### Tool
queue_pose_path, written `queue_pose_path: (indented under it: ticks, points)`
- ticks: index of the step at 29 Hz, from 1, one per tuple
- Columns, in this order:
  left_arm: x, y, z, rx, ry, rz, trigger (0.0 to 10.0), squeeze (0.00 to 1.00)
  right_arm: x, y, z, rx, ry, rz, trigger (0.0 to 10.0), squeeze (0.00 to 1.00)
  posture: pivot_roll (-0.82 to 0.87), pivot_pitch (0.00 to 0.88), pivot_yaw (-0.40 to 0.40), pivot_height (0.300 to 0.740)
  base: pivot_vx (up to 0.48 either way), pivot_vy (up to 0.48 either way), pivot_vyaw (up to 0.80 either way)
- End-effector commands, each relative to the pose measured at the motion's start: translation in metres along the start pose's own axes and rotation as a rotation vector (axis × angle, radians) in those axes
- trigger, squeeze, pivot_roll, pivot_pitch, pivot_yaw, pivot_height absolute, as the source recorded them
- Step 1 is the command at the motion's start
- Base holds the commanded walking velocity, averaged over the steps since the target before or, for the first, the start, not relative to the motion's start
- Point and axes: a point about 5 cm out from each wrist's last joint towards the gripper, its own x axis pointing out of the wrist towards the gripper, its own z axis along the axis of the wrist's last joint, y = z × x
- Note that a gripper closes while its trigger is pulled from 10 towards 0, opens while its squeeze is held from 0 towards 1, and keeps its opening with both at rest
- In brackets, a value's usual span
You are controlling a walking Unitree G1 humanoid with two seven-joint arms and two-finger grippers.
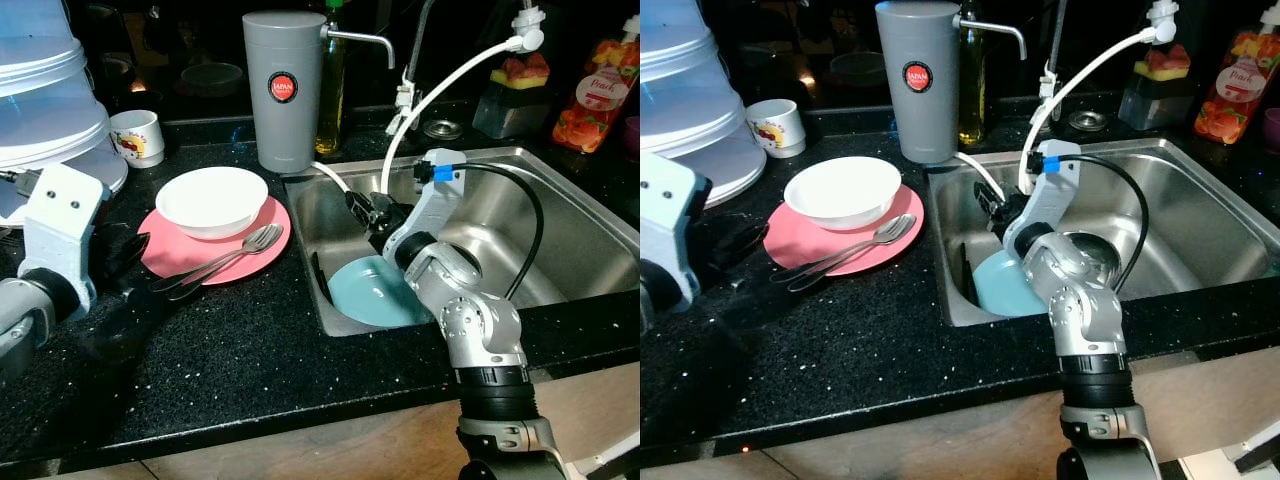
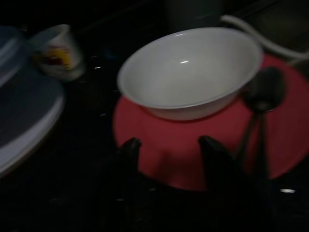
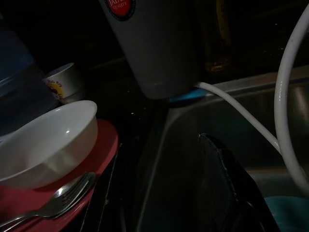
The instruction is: Kitchen organization
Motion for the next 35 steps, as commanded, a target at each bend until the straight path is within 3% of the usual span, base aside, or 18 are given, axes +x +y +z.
queue_pose_path:
  ticks: [1, 12, 13, 14, 15, 25, 28, 33, 35]
  points:
    - [0.0, -0.003, 0.002, -0.015, -0.01, -0.028, 10.0, 1.0, 0.002, 0.004, 0.001, 0.008, -0.001, 0.018, 10.0, 0.0, 0.08, 0.064, 0.043, 0.74, 0.0, 0.0, 0.0]
    - [0.013, -0.004, -0.014, -0.072, 0.034, -0.11, 10.0, 1.0, 0.001, 0.007, 0.001, -0.001, 0.003, 0.029, 10.0, 0.0, 0.08, 0.061, 0.048, 0.74, 0.0, 0.0, 0.0]
    - [0.015, -0.004, -0.017, -0.07, 0.043, -0.127, 10.0, 0.36, 0.001, 0.009, 0.0, -0.004, 0.008, 0.039, 10.0, 0.0, 0.08, 0.062, 0.048, 0.74, 0.0, 0.0, 0.0]
    - [0.017, -0.004, -0.019, -0.066, 0.051, -0.136, 10.0, 0.36, 0.001, 0.01, -0.001, -0.006, 0.012, 0.046, 10.0, 0.0, 0.08, 0.06, 0.048, 0.74, 0.0, 0.0, 0.0]
    - [0.019, -0.004, -0.021, -0.069, 0.055, -0.149, 10.0, 0.0, 0.001, 0.011, -0.002, -0.009, 0.018, 0.057, 10.0, 0.0, 0.08, 0.06, 0.048, 0.74, 0.0, 0.0, 0.0]
    - [0.026, -0.007, -0.028, -0.047, 0.091, -0.254, 10.0, 0.0, -0.005, 0.022, -0.004, -0.051, 0.032, 0.157, 10.0, 0.0, 0.08, 0.06, 0.05, 0.74, 0.0, 0.0, 0.0]
    - [0.027, -0.009, -0.028, -0.033, 0.099, -0.287, 10.0, 0.0, -0.017, 0.039, -0.005, -0.121, 0.066, 0.413, 10.0, 0.0, 0.07, 0.056, 0.057, 0.74, 0.0, 0.0, 0.0]
    - [0.025, -0.01, -0.029, -0.014, 0.11, -0.318, 10.0, 0.0, -0.035, 0.048, -0.013, -0.212, 0.156, 0.634, 10.0, 0.0, 0.07, 0.051, 0.052, 0.74, 0.0, 0.0, 0.0]
    - [0.024, -0.01, -0.03, -0.01, 0.116, -0.327, 10.0, 0.0, -0.038, 0.049, -0.015, -0.218, 0.181, 0.67, 10.0, 0.0, 0.07, 0.048, 0.05, 0.74, 0.0, 0.0, 0.0]
